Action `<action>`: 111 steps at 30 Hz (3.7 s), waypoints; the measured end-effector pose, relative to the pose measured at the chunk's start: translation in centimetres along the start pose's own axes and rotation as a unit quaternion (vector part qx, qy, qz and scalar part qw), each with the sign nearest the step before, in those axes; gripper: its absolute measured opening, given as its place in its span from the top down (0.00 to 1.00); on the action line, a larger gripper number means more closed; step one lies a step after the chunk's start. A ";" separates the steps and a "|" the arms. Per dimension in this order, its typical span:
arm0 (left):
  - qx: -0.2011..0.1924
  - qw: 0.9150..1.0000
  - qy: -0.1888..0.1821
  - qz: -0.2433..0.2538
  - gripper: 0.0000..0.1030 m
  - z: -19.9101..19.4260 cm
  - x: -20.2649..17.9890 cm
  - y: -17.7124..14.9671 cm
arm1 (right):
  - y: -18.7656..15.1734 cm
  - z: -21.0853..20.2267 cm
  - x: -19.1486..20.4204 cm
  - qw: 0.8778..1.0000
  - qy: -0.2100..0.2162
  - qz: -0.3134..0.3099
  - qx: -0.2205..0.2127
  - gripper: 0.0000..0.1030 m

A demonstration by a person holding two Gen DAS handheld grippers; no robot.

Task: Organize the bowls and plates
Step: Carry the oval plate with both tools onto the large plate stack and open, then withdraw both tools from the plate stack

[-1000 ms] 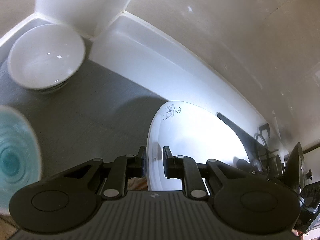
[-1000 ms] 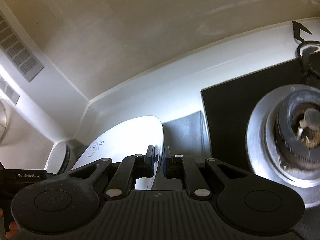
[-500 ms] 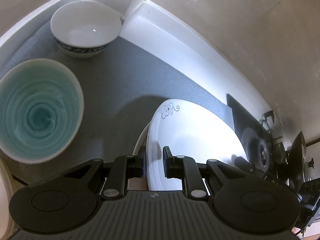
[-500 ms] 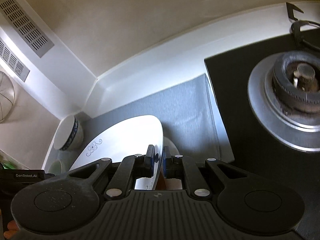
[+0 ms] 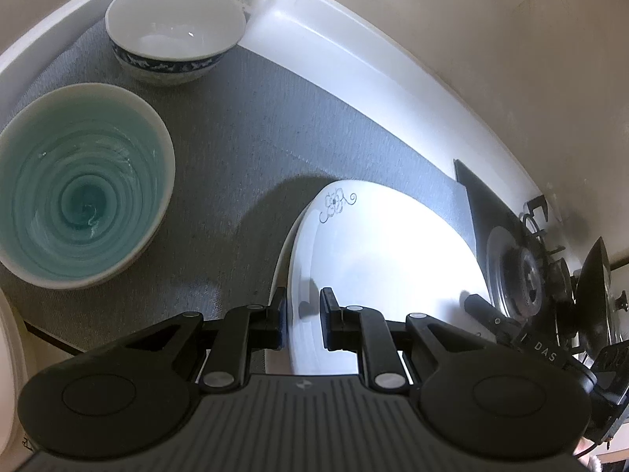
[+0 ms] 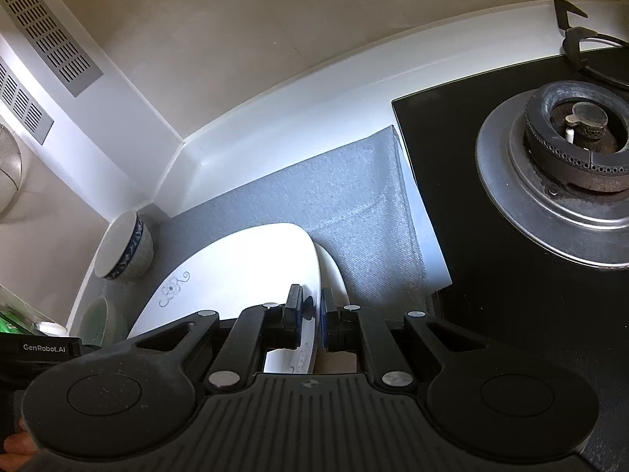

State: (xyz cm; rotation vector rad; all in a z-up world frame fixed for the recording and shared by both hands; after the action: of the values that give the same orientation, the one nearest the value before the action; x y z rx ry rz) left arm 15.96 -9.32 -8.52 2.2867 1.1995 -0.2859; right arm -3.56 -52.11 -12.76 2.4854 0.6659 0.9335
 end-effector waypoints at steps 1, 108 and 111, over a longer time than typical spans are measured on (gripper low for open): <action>0.000 1.000 0.000 0.002 0.83 0.1 0.0 0.0 | 0.2 0.1 -0.1 1.000 -0.001 -0.003 -0.001 0.91; 0.033 0.997 -0.013 0.074 0.00 -1.3 -0.3 -6.1 | -3.7 -6.1 3.2 0.996 -0.033 -0.063 0.059 0.43; 0.013 0.996 -0.013 0.083 0.00 -3.9 0.4 -6.7 | -3.1 -6.5 5.2 0.995 -0.015 -0.088 0.050 0.42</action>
State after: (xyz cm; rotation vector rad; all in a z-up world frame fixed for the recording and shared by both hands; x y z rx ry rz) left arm 10.56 -3.80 -7.90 2.3814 0.9907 -0.2693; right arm -5.50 -45.44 -7.26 2.4725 0.9259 0.8127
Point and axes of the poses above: each gripper's, at about its wrist camera, not at the fingertips, and z roughly the way its jaws point, x to its left, y to its top, the point moved 1 cm from there along z, roughly the way its jaws point, and after that the axes turned 4 degrees about z, right-handed, at the moved point
